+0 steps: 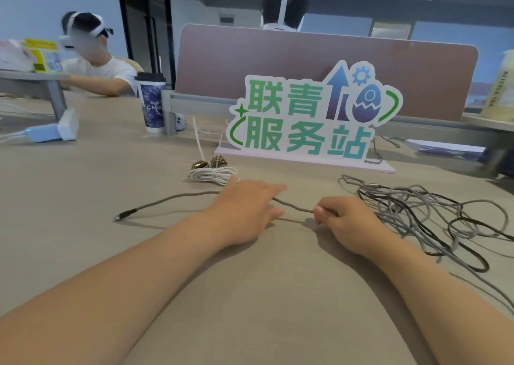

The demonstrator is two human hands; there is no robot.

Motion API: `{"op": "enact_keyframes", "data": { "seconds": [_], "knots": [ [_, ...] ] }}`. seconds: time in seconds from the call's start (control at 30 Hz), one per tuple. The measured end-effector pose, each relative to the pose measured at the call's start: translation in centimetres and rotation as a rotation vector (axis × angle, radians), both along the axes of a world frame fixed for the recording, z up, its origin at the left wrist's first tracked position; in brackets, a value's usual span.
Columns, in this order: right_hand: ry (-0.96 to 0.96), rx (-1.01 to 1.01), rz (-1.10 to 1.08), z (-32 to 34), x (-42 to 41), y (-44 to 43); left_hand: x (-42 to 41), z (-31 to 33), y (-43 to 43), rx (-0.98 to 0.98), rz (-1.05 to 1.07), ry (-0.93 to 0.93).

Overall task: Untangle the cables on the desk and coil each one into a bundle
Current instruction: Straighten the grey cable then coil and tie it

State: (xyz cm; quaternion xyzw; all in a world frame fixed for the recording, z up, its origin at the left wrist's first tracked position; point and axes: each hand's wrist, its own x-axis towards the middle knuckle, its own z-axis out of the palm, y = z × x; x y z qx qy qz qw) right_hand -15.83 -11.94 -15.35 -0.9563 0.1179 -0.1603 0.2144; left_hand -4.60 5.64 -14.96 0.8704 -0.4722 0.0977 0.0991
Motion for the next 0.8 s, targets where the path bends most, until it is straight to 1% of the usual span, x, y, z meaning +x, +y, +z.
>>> {"op": "enact_keyframes", "data": {
  "seconds": [0.07, 0.13, 0.23, 0.3, 0.37, 0.4, 0.43, 0.47, 0.5, 0.53, 0.6, 0.63, 0.67, 0.7, 0.73, 0.8],
  "knots": [
    [-0.031, 0.022, 0.026, 0.1, -0.1, 0.4, -1.5, 0.0, -0.8, -0.079, -0.069, 0.063],
    [-0.027, 0.037, 0.030, 0.1, -0.1, 0.4, -1.1, 0.1, -0.8, -0.160, -0.020, 0.116],
    [-0.013, 0.059, -0.025, 0.5, -0.8, -1.0, 0.9, 1.2, 0.9, -0.233, 0.201, 0.062],
    [-0.029, 0.068, -0.096, 0.8, -1.7, -2.2, 3.0, 2.2, 2.7, -0.259, 0.416, 0.051],
    [-0.022, 0.079, -0.125, 0.8, -2.1, -2.7, 4.7, 2.5, 4.3, -0.169, 0.582, 0.020],
    [-0.002, 0.069, -0.116, 0.7, -2.0, -2.6, 5.0, 2.3, 4.6, -0.106, 0.610, -0.029],
    [0.019, 0.051, -0.098, 0.7, -1.9, -2.3, 4.8, 2.0, 4.5, -0.065, 0.581, -0.074],
    [0.029, 0.035, -0.076, 0.7, -1.8, -1.9, 4.4, 1.5, 4.0, -0.058, 0.480, -0.122],
    [0.027, 0.024, -0.053, 0.8, -1.6, -1.4, 3.3, 1.0, 3.2, -0.061, 0.324, -0.160],
    [0.013, 0.021, -0.030, 0.9, -1.5, -0.8, 2.0, 0.7, 2.2, -0.085, 0.159, -0.146],
    [-0.025, 0.019, 0.011, 1.0, -1.3, 0.2, -0.7, 0.7, 0.2, -0.137, -0.029, -0.002],
    [-0.033, 0.014, 0.031, 1.0, -1.2, 0.6, -1.7, 0.6, -0.6, -0.158, -0.099, 0.000],
    [-0.025, 0.014, 0.051, 0.9, -1.2, 1.0, -2.3, 0.5, -1.1, -0.186, -0.151, -0.042],
    [-0.001, 0.019, 0.061, 0.8, -1.1, 1.1, -2.3, 0.4, -1.1, -0.225, -0.182, -0.061],
    [0.035, 0.022, 0.049, 0.9, -1.2, 1.0, -1.7, 0.3, -0.8, -0.278, -0.163, -0.044],
    [0.085, 0.006, -0.026, 1.2, -1.6, -0.1, 0.7, 0.6, 0.5, -0.364, 0.026, 0.012]
  ]
}}
